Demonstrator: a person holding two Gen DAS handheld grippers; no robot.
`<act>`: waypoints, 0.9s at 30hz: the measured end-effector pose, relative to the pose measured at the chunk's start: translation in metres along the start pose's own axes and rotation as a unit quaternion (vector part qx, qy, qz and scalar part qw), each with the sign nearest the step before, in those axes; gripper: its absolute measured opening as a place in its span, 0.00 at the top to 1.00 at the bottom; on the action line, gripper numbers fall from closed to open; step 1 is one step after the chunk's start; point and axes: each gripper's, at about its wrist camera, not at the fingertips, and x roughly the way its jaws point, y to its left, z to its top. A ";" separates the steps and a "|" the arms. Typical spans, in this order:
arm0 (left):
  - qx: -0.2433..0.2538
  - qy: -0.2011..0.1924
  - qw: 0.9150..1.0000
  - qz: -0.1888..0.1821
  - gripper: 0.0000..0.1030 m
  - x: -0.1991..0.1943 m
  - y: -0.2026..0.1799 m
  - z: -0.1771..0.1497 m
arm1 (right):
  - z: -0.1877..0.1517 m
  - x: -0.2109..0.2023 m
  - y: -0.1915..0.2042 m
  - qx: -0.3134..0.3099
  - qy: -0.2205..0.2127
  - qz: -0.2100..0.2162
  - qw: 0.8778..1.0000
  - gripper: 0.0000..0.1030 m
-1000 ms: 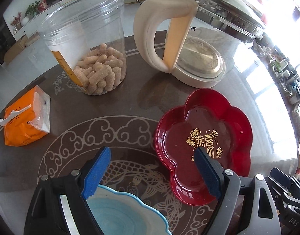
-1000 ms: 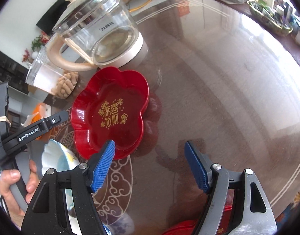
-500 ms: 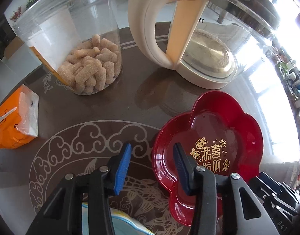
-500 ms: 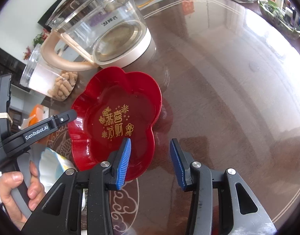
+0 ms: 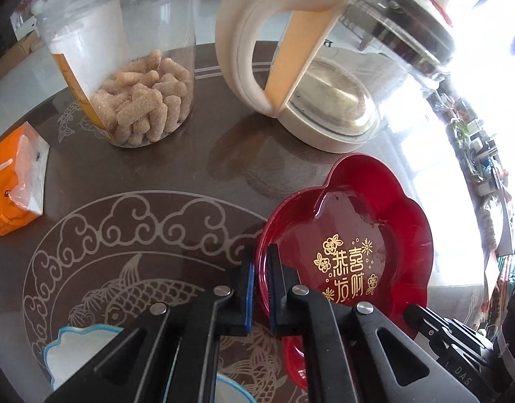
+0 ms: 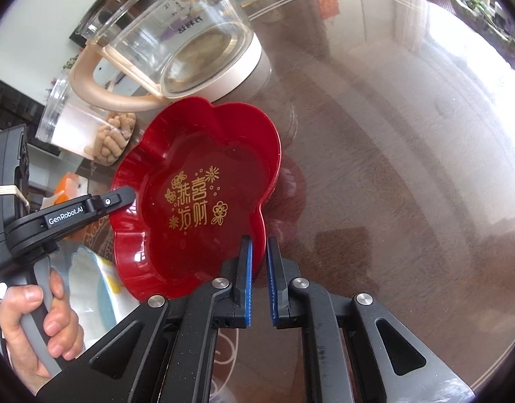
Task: Organize plates and bowls
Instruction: 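Carry the held red plate over the stacked red plates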
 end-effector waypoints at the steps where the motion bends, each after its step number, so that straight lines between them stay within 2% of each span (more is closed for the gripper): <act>1: 0.008 -0.006 1.000 -0.004 0.95 -0.010 -0.003 -0.003 | -0.003 -0.008 0.000 -0.005 -0.005 0.001 1.000 0.90; 7: 0.051 -0.040 0.998 -0.017 0.95 -0.073 -0.040 -0.054 | -0.031 -0.072 -0.007 -0.017 -0.025 0.007 1.000 0.90; 10: 0.068 -0.057 0.996 -0.027 0.94 -0.106 -0.062 -0.088 | -0.055 -0.112 -0.011 -0.022 -0.038 0.009 0.999 0.89; 15: 0.095 -0.072 0.992 -0.049 0.94 -0.138 -0.096 -0.139 | -0.101 -0.169 -0.025 -0.024 -0.055 0.002 0.998 0.89; 19: 0.118 -0.075 0.989 -0.054 0.93 -0.143 -0.124 -0.180 | -0.133 -0.189 -0.046 -0.017 -0.054 -0.013 0.998 0.89; 27: 0.111 -0.030 0.991 -0.068 0.93 -0.091 -0.149 -0.224 | -0.172 -0.184 -0.097 0.012 -0.044 -0.052 0.998 0.89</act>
